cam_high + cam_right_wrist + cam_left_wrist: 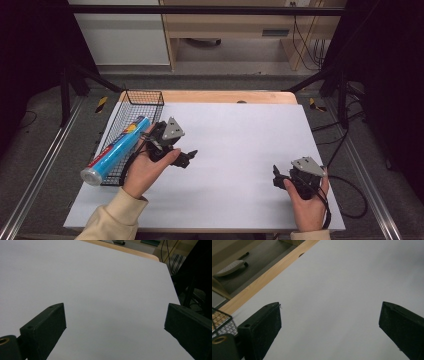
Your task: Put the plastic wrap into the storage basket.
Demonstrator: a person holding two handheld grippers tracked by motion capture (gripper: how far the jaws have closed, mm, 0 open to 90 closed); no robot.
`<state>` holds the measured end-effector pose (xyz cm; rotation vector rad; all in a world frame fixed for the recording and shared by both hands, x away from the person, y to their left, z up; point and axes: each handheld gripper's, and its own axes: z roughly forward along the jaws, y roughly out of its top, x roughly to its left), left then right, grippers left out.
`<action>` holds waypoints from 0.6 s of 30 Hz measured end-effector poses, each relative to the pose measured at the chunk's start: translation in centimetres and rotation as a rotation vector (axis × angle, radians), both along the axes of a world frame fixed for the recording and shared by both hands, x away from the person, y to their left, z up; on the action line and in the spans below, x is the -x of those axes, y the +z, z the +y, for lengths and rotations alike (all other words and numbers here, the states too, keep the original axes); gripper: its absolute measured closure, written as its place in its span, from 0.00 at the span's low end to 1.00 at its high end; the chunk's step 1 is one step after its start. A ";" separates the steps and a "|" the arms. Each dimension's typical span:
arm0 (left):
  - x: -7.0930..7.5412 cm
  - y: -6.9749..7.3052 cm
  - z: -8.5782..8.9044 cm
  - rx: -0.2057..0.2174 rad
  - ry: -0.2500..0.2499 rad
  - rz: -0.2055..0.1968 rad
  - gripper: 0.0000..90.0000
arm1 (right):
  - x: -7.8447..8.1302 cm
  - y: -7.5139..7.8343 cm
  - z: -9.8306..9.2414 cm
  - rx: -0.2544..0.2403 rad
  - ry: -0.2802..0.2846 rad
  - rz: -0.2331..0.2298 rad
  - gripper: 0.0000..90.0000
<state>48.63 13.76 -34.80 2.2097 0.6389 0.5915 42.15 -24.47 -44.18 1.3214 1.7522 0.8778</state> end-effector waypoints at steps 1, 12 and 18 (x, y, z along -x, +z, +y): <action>0.0 -0.4 -0.2 -0.002 -0.002 -0.003 0.05 | 0.0 0.0 0.0 0.000 -0.002 0.000 0.05; 0.8 -4.0 -2.2 0.006 -0.059 -0.016 0.05 | 0.8 0.0 -1.0 -0.014 -0.011 0.004 0.05; 1.1 -6.1 -2.5 0.035 -0.091 0.000 0.05 | 0.9 0.0 -1.2 -0.014 -0.012 0.006 0.05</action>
